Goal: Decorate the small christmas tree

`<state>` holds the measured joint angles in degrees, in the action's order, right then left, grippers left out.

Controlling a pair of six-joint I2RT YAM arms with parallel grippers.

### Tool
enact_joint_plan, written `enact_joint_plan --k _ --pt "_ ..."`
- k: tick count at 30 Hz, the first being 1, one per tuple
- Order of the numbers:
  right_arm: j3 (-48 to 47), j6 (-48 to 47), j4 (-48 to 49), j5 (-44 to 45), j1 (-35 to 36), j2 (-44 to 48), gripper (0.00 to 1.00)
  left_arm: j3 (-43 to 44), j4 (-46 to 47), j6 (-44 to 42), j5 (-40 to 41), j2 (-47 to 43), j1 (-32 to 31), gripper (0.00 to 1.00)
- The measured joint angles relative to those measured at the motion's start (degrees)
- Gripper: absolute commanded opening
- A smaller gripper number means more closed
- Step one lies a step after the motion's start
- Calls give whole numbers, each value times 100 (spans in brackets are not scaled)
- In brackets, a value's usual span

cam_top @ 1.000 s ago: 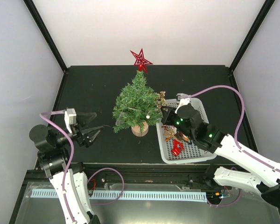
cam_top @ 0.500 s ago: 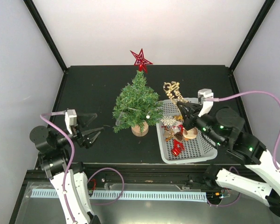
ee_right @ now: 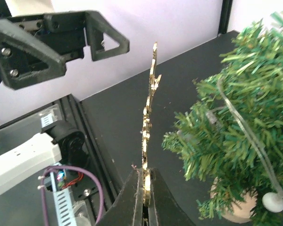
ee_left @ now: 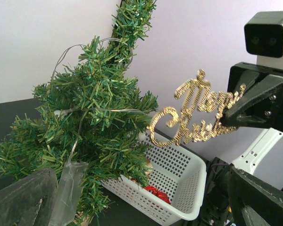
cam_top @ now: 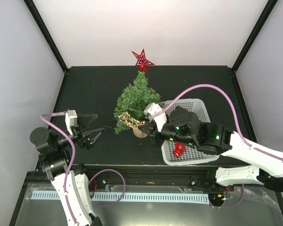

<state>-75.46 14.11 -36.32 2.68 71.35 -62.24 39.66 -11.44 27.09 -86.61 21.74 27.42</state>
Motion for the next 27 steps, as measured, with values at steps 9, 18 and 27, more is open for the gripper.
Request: enact_joint_plan --k 9,18,27 --pt "-595 -297 184 743 -20 -411 1 -7 42 4 -2 0 0 98" --pt "-437 -614 295 590 -201 -1102 1 -7 74 4 -13 0 0 98" --pt "70 -640 599 422 -870 -916 1 -28 90 4 -26 -2 0 98"
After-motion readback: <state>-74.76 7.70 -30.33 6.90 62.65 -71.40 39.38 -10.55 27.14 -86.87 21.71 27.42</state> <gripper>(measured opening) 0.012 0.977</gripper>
